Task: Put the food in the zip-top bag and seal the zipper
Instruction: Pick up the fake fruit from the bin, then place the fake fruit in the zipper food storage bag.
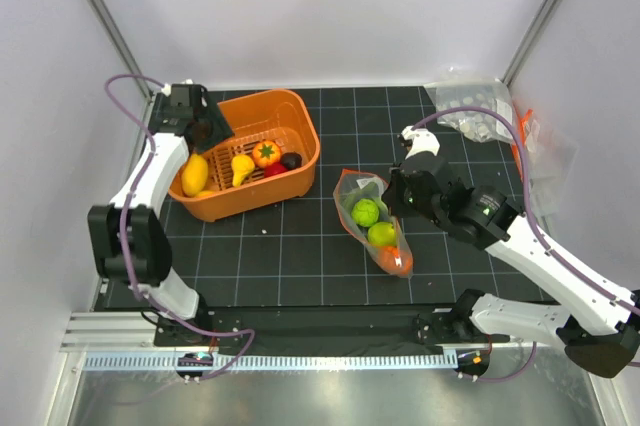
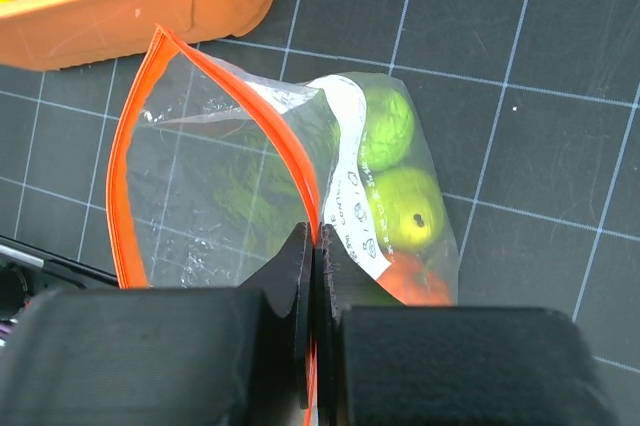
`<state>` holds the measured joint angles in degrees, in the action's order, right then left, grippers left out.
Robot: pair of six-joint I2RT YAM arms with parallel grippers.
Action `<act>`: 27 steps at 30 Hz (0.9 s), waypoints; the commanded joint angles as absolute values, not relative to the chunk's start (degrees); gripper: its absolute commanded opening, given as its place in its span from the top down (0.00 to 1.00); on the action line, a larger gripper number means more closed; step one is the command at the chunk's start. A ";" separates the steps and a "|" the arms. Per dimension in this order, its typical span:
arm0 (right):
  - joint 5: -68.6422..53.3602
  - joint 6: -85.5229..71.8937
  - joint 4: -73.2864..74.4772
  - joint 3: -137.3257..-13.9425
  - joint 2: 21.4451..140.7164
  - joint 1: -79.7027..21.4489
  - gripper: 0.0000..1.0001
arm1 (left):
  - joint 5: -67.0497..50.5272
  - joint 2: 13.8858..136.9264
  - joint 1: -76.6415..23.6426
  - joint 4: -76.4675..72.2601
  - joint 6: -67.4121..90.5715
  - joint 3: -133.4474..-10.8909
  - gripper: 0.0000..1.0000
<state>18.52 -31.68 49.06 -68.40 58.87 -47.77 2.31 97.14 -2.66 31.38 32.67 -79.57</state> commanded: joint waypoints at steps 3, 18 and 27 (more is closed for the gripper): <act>19.51 -33.66 46.94 -67.68 60.46 -47.81 0.99 | -5.79 84.30 -6.32 27.77 38.48 -77.87 0.80; 21.45 -40.34 42.37 -68.20 65.04 -47.81 0.99 | -12.57 72.34 -33.90 27.51 51.15 -76.03 0.87; 21.97 -42.36 42.71 -67.59 62.93 -47.72 0.99 | -10.90 76.37 -49.65 26.63 53.08 -74.53 0.89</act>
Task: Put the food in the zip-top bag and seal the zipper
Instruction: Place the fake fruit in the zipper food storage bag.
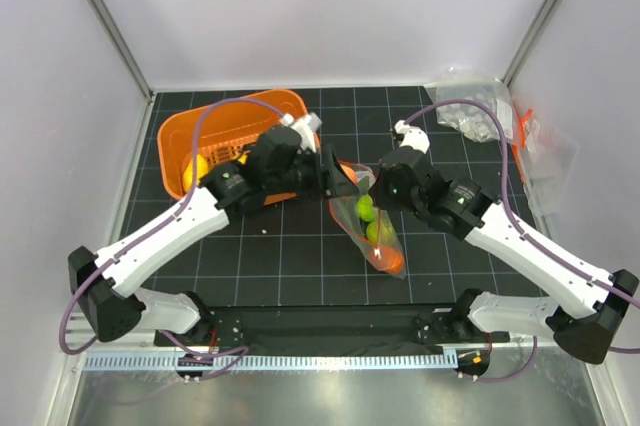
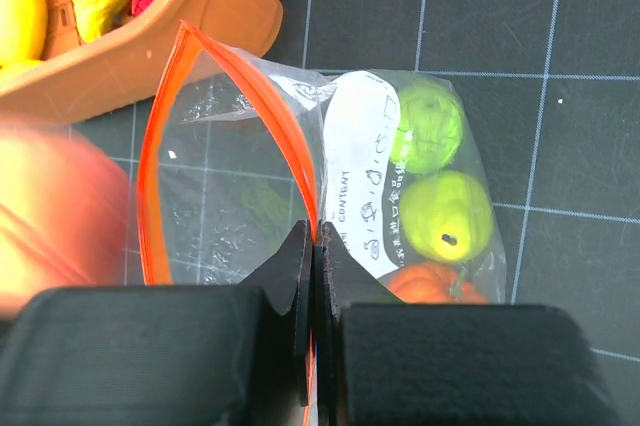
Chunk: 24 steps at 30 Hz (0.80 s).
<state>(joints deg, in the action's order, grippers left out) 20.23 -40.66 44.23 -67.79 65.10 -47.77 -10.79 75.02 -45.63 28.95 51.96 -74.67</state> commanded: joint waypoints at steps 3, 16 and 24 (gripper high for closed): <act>22.59 -42.80 43.42 -67.24 61.79 -47.72 0.99 | -11.07 79.36 -52.98 26.63 54.40 -74.62 0.90; 26.54 -46.67 47.63 -65.39 58.89 -47.72 0.99 | -0.88 82.97 -57.83 42.27 50.36 -85.86 0.00; 26.54 -46.58 48.60 -63.99 56.52 -47.72 0.99 | 6.15 79.81 -47.31 53.87 45.45 -91.06 0.00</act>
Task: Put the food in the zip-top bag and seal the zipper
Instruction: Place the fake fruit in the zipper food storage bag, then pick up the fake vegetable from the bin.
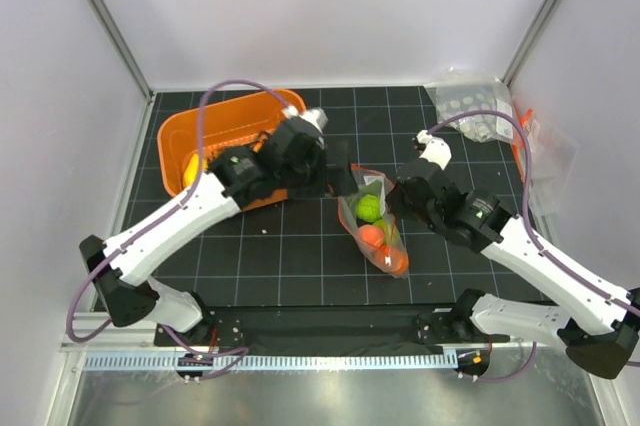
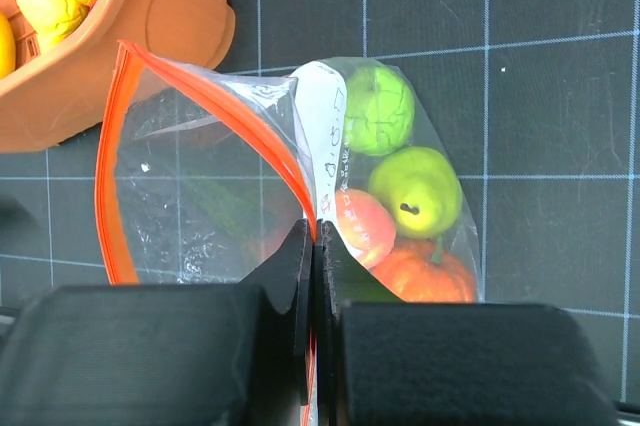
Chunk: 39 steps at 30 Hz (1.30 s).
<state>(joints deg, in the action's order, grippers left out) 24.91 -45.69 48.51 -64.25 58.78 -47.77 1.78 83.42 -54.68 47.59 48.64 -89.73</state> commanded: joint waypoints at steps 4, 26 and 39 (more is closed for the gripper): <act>26.46 -45.97 49.57 -63.81 56.07 -47.81 0.99 | 7.11 79.01 -35.27 55.10 41.76 -90.26 0.00; 25.84 -44.21 53.43 -65.74 55.11 -47.73 0.99 | 19.43 114.50 -21.62 48.08 27.42 -105.02 0.00; 25.84 -44.30 53.61 -65.57 55.55 -47.72 0.99 | 14.77 121.30 -21.18 47.82 28.92 -104.77 0.20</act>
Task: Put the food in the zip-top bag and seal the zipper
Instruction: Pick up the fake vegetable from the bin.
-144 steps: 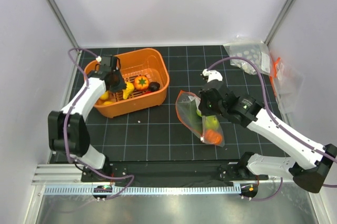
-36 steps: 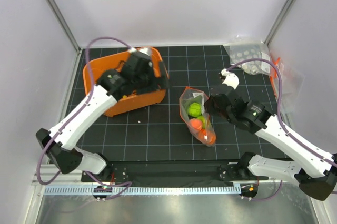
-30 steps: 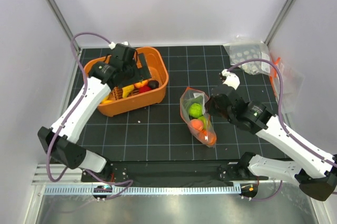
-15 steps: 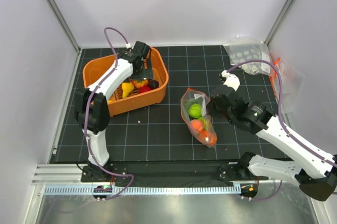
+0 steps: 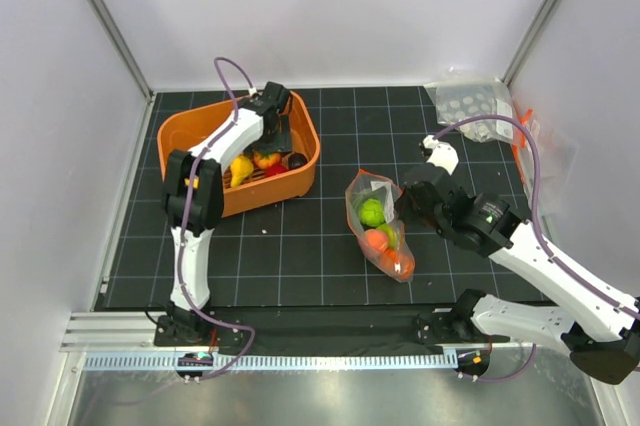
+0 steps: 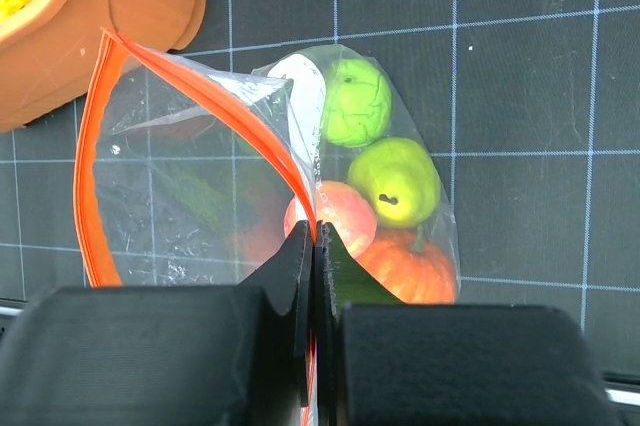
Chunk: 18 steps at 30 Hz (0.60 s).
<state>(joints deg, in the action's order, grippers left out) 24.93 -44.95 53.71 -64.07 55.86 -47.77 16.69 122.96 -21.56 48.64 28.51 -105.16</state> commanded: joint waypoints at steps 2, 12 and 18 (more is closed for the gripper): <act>25.84 -44.21 53.35 -65.39 55.81 -47.81 0.99 | 13.54 117.96 -21.18 46.33 29.09 -102.41 0.32; 24.79 -43.42 50.72 -64.60 57.57 -47.72 0.99 | 3.97 98.73 -22.23 41.40 29.35 -95.10 0.60; 24.52 -43.15 49.31 -64.69 58.36 -47.64 0.99 | -3.67 87.91 -26.27 40.61 32.69 -91.59 0.62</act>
